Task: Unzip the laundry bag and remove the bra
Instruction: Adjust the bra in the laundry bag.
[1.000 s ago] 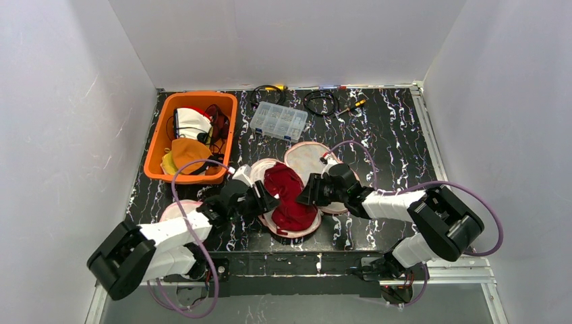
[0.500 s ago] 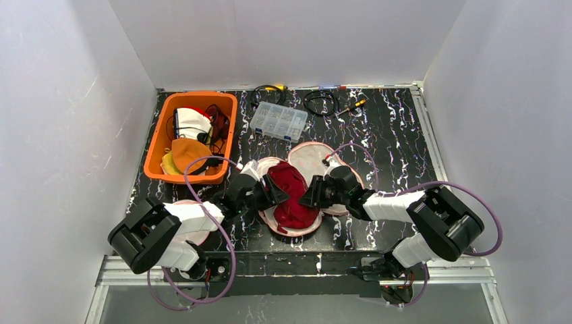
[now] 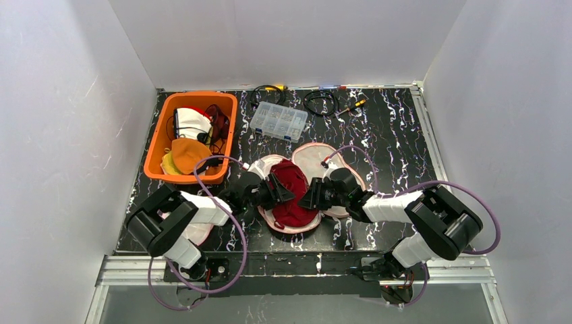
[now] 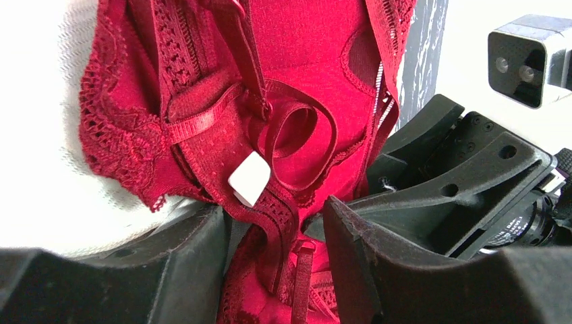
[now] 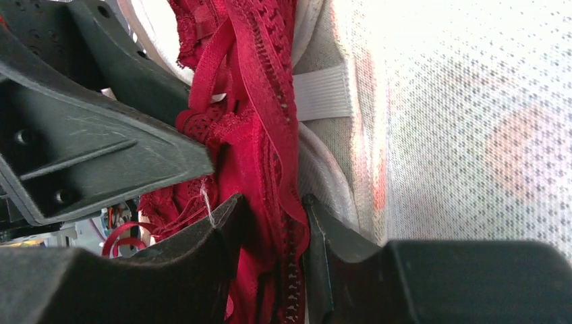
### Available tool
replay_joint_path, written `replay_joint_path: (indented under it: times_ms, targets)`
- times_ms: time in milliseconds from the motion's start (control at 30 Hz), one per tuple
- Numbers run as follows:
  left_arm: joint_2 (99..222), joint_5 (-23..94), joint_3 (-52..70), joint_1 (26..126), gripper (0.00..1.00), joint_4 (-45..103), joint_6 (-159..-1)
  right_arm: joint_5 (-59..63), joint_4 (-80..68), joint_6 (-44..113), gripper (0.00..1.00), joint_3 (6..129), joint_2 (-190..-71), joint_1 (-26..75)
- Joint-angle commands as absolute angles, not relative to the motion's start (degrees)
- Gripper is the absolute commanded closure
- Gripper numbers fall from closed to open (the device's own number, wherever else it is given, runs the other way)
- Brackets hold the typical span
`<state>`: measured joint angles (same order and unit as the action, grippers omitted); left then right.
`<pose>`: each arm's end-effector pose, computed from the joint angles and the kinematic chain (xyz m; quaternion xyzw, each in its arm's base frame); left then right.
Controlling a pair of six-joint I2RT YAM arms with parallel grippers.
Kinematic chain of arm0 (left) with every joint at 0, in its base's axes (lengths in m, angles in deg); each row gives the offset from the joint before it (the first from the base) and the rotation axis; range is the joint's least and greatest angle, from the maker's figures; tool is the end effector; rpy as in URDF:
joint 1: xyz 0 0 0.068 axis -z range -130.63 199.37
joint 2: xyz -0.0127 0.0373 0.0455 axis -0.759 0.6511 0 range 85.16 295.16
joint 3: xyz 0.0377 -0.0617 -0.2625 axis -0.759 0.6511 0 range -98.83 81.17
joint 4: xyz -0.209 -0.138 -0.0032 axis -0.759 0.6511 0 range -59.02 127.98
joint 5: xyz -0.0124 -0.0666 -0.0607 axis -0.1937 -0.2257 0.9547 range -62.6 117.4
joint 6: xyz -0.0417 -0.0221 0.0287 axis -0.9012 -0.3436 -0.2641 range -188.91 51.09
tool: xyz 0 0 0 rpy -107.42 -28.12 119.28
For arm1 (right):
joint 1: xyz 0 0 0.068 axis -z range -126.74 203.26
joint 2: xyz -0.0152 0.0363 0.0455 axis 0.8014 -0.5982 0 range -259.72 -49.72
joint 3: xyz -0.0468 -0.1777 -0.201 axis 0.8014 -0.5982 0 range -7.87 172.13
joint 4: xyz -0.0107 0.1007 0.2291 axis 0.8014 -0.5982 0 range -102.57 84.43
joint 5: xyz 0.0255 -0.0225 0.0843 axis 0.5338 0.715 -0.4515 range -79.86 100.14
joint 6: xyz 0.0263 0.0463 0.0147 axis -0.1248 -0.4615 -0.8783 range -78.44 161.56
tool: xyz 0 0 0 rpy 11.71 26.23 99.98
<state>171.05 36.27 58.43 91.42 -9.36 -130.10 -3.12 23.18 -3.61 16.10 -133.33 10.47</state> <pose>0.1911 -0.1802 0.1522 -0.0959 0.8261 -0.4724 0.2920 0.1815 0.1798 0.1478 -0.0390 0.8651 0.4125 0.2829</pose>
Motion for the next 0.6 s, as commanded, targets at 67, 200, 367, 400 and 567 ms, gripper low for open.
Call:
replay_joint_path:
  times_ms: [67,200,367,400,567]
  targets:
    - [174.3,38.8,56.1,91.2,0.51,-11.6,-131.0,-4.6,25.8,-3.5,0.57,16.4,-134.3,9.8]
    - [175.1,39.8,55.7,91.1,0.56,-14.1,-131.0,-4.8,25.7,-3.3,0.58,16.1,-134.2,9.8]
    - [175.5,40.2,55.5,91.2,0.71,-15.0,-130.5,-5.2,26.0,-3.3,0.55,16.0,-134.6,9.8]
    - [175.6,40.3,55.5,91.1,0.74,-15.1,-130.4,-5.3,26.0,-3.3,0.54,16.0,-134.6,9.8]
    - [175.6,40.2,56.0,91.1,0.87,-15.2,-130.0,-4.5,24.8,-3.2,0.47,15.9,-133.2,9.8]
